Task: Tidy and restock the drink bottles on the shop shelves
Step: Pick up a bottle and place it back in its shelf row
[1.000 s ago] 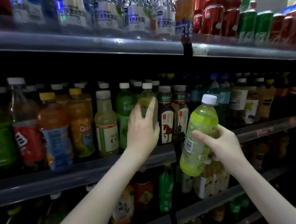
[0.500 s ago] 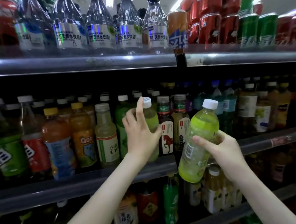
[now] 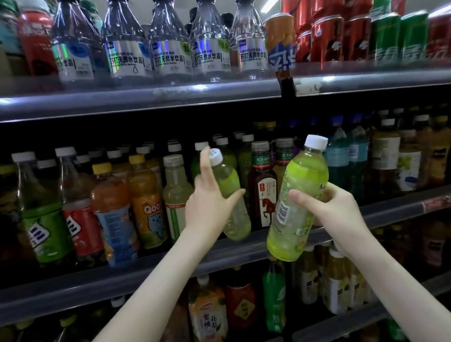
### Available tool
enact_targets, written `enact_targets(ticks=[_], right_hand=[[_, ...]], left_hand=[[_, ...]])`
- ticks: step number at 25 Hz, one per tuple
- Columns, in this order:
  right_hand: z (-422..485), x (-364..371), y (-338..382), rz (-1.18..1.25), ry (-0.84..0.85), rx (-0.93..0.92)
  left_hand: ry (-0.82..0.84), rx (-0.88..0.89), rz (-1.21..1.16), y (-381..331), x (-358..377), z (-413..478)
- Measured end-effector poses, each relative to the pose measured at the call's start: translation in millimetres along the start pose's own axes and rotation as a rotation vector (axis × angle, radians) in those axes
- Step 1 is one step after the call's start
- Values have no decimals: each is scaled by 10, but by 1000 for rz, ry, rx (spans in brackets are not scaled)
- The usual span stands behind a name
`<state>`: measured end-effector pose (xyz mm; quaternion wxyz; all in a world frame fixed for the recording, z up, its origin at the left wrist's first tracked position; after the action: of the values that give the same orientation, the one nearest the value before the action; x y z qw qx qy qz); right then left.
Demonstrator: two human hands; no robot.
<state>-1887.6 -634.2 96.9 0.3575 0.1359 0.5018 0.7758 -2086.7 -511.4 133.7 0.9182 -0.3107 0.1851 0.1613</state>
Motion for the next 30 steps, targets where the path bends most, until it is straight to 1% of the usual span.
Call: enact_targets(ticks=[3, 5, 7, 12, 13, 14, 16, 17, 18, 19, 22, 24, 27, 28, 30], right_hand=[[16, -36, -50, 29, -27, 22], [25, -109, -92, 37, -48, 37], [31, -200, -126, 15, -64, 41], [32, -451, -153, -78, -87, 15], [41, -496, -161, -79, -88, 14], [58, -532, -164, -73, -86, 7], [93, -567, -153, -66, -82, -3], [110, -573, -143, -73, -77, -9], [126, -576, -130, -85, -75, -18], [140, -583, -122, -95, -77, -26], [147, -651, -130, -101, -94, -41], [128, -722, -164, -89, -114, -35], [117, -823, -218, -64, -172, -37], [115, -846, -229, -50, -201, -42], [114, -872, -238, -12, -267, -53]], left_hand=[[14, 85, 301, -164, 191, 269], [51, 49, 428, -157, 307, 458], [112, -6, 461, -126, 411, 599], [185, -33, 479, -68, 451, 703], [178, -27, 509, -84, 420, 671], [136, 7, 552, -137, 401, 618], [-6, 148, 612, -358, 455, 464], [-80, 236, 605, -491, 531, 395], [-115, 299, 601, -582, 643, 361], [-102, 315, 595, -622, 762, 362], [102, 193, 612, -488, 1118, 468], [103, 216, 598, -465, 1192, 448], [-48, 398, 457, -555, 1130, 265], [-73, 454, 378, -558, 1117, 151], [-31, 499, 212, -550, 1077, -88]])
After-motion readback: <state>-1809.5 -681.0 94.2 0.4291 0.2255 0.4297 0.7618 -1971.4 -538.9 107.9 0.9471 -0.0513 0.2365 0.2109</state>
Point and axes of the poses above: each hand's wrist, its own z-axis towards the middle knuckle, its own x-axis out of the palm, y = z × x, the point moved 8 cm from there along z, towards the middle knuckle, and after that the axes turned 8 degrees about -z, right-handed, at the moved point
